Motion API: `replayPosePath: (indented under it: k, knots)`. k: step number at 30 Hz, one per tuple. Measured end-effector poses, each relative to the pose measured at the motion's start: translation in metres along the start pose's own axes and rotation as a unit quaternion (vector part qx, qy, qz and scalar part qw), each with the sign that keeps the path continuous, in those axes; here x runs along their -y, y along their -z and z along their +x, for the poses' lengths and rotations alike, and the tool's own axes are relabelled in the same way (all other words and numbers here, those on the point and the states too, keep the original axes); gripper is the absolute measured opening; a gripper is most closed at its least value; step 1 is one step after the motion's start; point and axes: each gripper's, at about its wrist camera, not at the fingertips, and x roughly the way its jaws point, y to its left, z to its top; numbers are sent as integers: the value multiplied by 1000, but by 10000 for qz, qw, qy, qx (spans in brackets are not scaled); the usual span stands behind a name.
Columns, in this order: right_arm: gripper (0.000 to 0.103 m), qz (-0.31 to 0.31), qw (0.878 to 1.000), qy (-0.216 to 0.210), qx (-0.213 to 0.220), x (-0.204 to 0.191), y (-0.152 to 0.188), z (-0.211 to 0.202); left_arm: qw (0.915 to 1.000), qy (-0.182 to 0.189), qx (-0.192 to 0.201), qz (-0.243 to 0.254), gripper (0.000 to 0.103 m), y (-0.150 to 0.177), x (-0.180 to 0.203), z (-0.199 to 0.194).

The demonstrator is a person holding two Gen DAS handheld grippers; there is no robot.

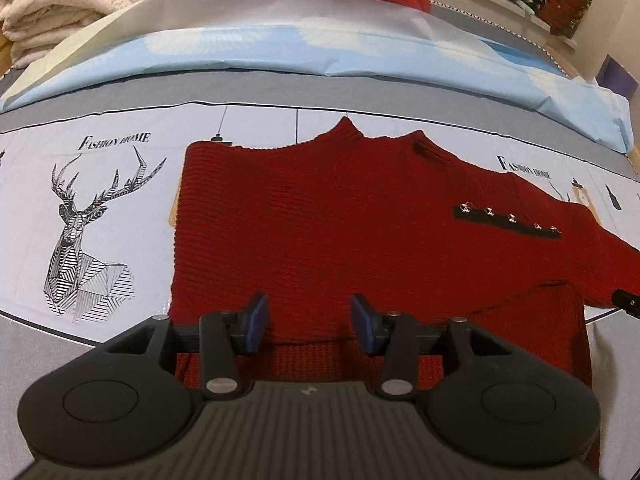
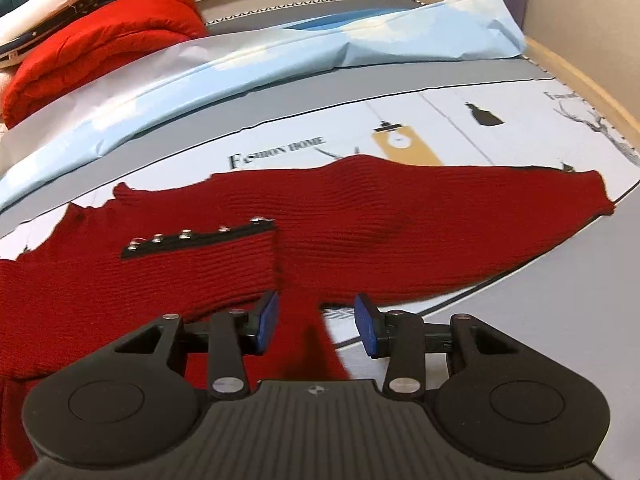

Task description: Fold small clothes

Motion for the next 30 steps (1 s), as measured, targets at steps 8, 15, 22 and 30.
replayPosePath:
  k: [8,15,22,30]
  knots:
    - [43,138,9997,166,120,40,2,1,9999,-18,153,-29,54,0,3,-1]
    - [43,932,9946,277,375,117,-13,0,9966,-325,751,-21,54,-3,7,-15]
    - [43,2044,9722,890,717,218,-13,5,9990,26,445,-15,54,-6,3,-11]
    - [43,3006,9497,537,689,257,-1,29,9998,-44,188,90,54,-3,-2,-1]
